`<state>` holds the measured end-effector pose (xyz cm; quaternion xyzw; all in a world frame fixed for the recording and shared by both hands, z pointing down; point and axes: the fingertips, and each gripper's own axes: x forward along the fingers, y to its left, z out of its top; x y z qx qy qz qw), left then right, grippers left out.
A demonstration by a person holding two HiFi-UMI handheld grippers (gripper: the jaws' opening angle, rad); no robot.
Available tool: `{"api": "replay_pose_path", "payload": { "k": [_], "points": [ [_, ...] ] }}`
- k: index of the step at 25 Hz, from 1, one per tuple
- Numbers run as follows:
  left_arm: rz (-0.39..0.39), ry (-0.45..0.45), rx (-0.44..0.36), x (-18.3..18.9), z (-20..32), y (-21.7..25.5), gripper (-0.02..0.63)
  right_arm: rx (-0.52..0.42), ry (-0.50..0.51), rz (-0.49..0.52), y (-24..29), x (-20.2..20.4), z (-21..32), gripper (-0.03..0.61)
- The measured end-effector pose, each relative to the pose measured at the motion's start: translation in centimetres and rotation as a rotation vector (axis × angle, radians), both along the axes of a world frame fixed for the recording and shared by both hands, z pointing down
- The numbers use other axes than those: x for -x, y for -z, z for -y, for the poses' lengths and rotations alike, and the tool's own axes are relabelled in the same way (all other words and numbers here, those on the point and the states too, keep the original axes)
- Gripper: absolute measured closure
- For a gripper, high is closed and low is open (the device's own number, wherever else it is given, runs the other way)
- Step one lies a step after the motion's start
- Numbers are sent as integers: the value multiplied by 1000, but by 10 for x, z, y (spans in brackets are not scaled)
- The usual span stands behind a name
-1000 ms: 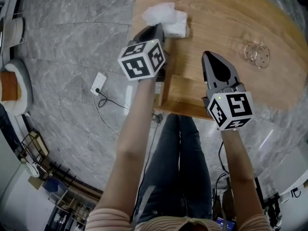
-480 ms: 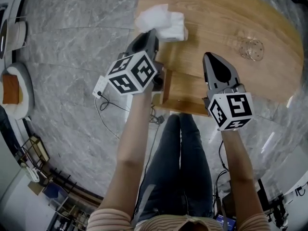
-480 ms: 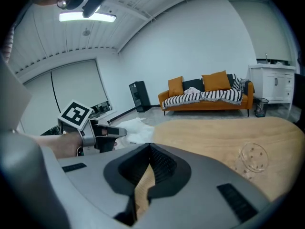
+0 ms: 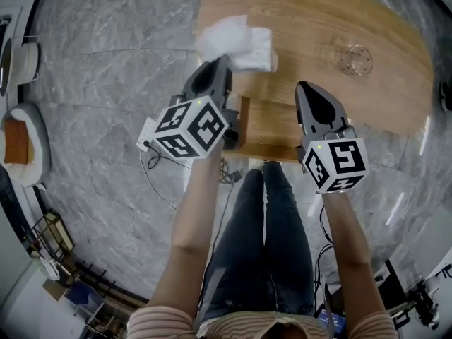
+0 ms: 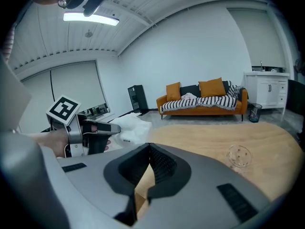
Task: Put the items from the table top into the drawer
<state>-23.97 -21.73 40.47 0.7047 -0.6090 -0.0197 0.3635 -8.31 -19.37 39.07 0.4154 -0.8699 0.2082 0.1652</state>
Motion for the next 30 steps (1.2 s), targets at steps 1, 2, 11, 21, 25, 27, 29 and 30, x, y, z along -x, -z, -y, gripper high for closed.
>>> {"api": "replay_pose_path", "payload": {
  "k": [1,2,11,21,25,27,29,30],
  "points": [
    [-2,-4,-1,-2,-5,4,588,-2,-1,0,3,0,-4,571],
    [-6,-5,-2,-4,-10,6,587,-3,-3,1,6,0,-8,571],
    [-41,-3,41,-22,-65,4,588,10,-11,29,10,-9,-46,571],
    [-35,-44,111,-75,-115,-25,586,52,-35,30,-9,-68,-84,571],
    [-31,-62,127,-102,-134,-35,587,74,-41,20,-18,-93,-103,571],
    [-28,-67,138,-115,-144,-44,587,78,-48,18,-22,-107,-112,571],
    [-26,-73,149,-128,-153,-53,587,83,-54,16,-27,-119,-120,571],
    [-26,-77,155,-134,-158,-58,586,88,-55,15,-30,-124,-125,571]
  ]
}}
